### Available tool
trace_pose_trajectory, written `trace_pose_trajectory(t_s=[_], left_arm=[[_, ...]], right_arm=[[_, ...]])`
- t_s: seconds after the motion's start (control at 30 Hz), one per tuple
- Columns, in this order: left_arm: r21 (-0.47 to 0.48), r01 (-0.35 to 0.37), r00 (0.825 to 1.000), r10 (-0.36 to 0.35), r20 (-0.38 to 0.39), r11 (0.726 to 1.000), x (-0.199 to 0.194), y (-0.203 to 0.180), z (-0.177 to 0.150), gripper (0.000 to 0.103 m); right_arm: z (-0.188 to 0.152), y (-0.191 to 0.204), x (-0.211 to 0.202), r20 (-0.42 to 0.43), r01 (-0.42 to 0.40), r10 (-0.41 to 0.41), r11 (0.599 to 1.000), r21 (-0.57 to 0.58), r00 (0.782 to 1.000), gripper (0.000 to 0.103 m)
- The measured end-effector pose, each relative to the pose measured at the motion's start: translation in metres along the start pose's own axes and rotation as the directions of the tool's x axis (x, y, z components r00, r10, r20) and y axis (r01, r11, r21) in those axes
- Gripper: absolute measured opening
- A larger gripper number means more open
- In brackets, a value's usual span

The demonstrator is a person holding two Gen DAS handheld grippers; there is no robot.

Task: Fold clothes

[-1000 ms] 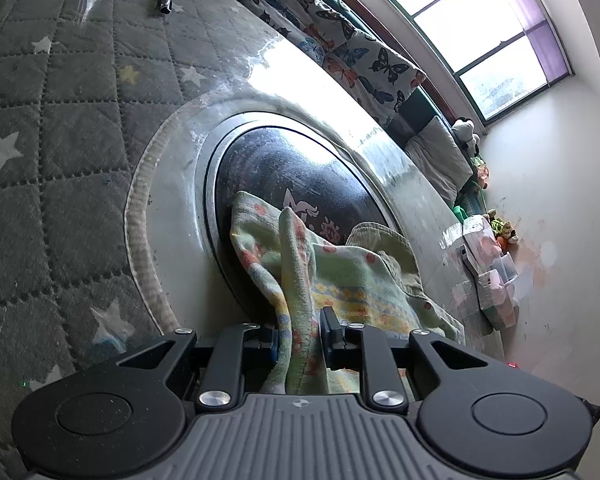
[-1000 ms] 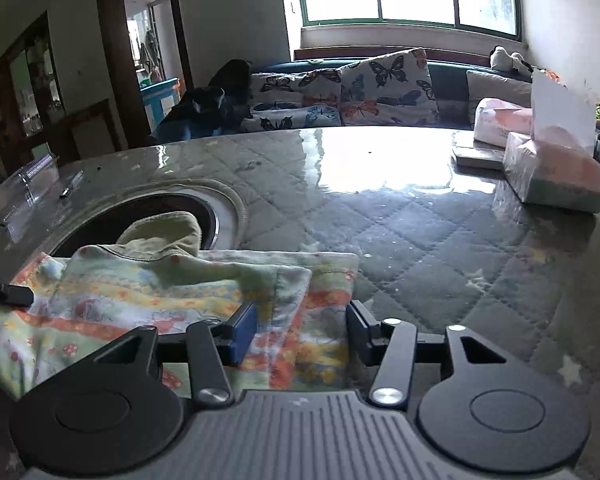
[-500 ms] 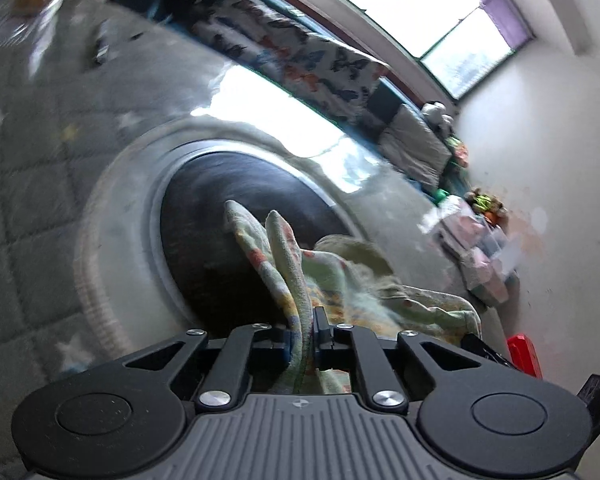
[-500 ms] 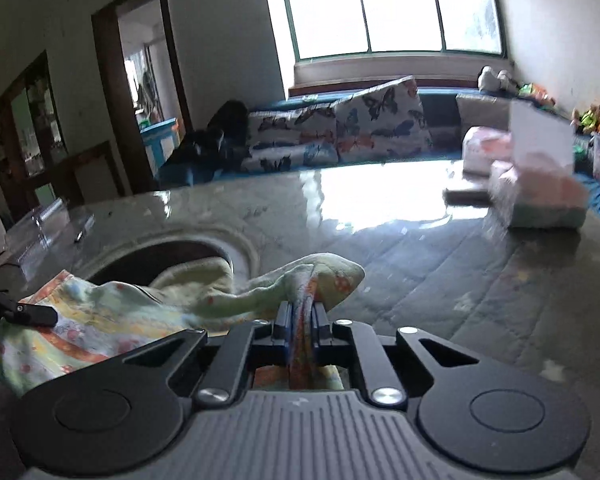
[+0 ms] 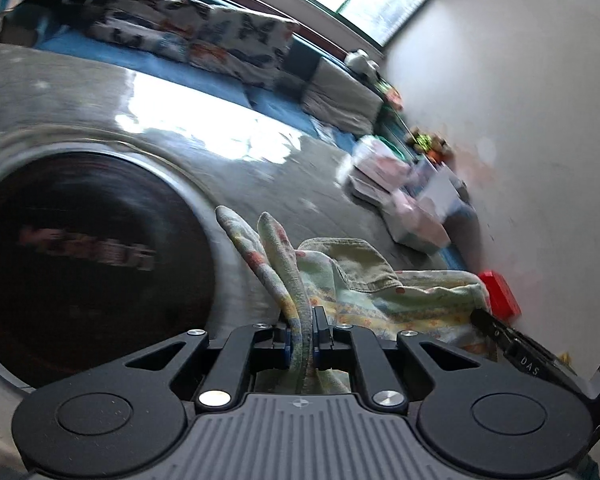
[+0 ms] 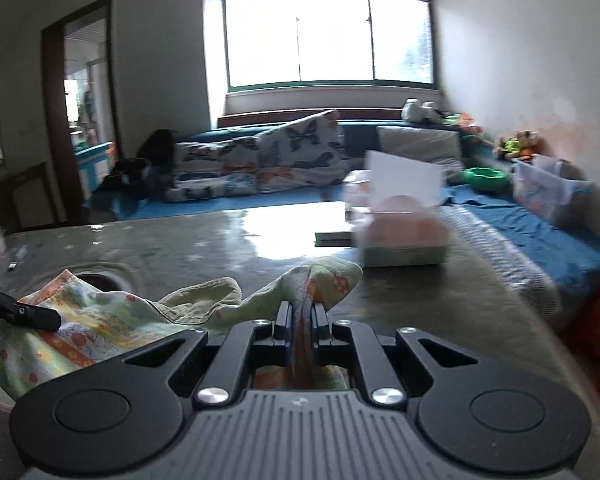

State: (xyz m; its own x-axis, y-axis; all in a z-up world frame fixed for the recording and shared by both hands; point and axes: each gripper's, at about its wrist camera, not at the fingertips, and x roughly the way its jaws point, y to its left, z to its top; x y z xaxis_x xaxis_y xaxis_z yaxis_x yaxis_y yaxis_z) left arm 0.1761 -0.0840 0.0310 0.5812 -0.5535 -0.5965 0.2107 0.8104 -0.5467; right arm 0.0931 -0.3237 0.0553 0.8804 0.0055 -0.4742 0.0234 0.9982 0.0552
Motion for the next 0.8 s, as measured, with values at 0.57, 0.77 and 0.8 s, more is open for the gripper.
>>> trace_pose_trajectory(t_s=[0.57,0.77,0.8], left_arm=[[0.091,-0.064,0.991,0.074,-0.108,0.994,0.067,-0.029,-0.020,0.018],[0.140,-0.132,0.987,0.143,-0.068,0.981,0.059,-0.026,-0.017,0.038],[0.138,-0.141,0.987,0.150,-0.059,0.980,0.056,-0.024,-0.015,0.038]], right_arm=[[-0.049,-0.077,0.028,-0.136,0.162,-0.150,0.983,0.085,0.979,0.010],[-0.052,-0.085,0.025,-0.140,0.186,-0.171,0.977,0.103,0.975,0.024],[-0.050,-0.086,0.022,-0.132,0.185,-0.170,0.976,0.114,0.977,0.024]])
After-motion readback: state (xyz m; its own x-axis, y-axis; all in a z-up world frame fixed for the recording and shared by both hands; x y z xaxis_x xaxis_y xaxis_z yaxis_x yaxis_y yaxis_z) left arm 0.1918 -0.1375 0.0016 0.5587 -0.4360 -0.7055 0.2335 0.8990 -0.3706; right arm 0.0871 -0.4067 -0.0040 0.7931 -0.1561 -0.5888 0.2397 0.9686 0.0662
